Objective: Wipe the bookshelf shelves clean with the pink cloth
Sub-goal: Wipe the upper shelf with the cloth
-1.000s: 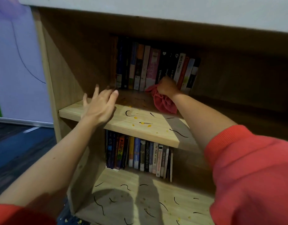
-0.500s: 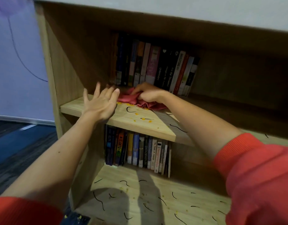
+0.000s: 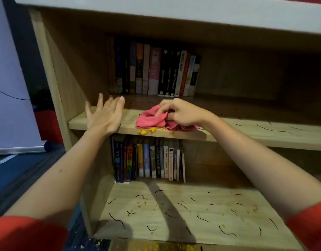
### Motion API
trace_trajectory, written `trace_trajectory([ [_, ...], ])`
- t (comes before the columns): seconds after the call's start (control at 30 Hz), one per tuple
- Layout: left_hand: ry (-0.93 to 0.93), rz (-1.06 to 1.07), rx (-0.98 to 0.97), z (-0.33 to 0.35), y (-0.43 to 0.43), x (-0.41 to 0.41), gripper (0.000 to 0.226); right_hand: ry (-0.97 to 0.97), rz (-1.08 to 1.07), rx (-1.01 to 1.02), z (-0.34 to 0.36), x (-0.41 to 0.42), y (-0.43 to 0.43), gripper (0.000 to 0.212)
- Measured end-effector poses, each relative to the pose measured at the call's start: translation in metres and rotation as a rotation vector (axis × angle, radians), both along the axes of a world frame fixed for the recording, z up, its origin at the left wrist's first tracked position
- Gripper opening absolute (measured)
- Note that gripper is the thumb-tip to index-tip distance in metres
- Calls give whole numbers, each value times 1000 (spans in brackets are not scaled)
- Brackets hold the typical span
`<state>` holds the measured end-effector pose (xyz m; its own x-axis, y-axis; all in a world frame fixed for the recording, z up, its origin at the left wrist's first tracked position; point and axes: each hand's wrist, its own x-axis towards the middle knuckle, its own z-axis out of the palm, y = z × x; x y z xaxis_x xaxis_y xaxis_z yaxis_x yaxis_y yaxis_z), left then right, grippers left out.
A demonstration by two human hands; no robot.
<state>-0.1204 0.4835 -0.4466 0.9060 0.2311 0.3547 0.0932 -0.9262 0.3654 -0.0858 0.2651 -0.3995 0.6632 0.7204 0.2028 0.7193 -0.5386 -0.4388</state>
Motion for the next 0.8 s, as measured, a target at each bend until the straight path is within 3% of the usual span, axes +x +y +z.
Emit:
trace_trajectory([
  [0.2, -13, 0, -21, -1, 0, -1, 63, -112, -110, 168, -25, -39, 2, 35],
  [0.43, -59, -13, -25, -5, 3, 2, 64, -813, -232, 193, -87, -57, 7, 26],
  [0.63, -97, -71, -39, -6, 5, -2, 61, -876, -140, 119, -116, -67, 16, 36],
  [0.8, -77, -106, -40, -6, 8, -2, 60, -829, -168, 191, -112, -72, 24, 41],
])
